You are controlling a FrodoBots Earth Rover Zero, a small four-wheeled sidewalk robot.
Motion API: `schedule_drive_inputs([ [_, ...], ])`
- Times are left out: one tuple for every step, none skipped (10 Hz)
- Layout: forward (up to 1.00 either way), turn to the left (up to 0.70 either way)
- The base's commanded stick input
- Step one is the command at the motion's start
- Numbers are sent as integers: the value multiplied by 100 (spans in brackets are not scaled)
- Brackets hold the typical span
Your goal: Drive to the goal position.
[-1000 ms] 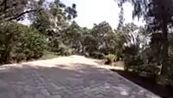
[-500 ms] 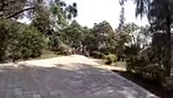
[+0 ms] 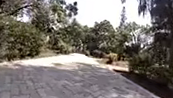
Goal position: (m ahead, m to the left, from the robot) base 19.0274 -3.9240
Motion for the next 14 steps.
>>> schedule_drive_inputs([
  [50, 0],
  [50, 0],
  [50, 0],
  [50, 0],
  [50, 0],
  [50, 0],
  [50, 0],
  [50, 0],
  [50, 0],
  [50, 0],
  [50, 0],
  [50, 0],
  [50, 0],
  [50, 0],
])
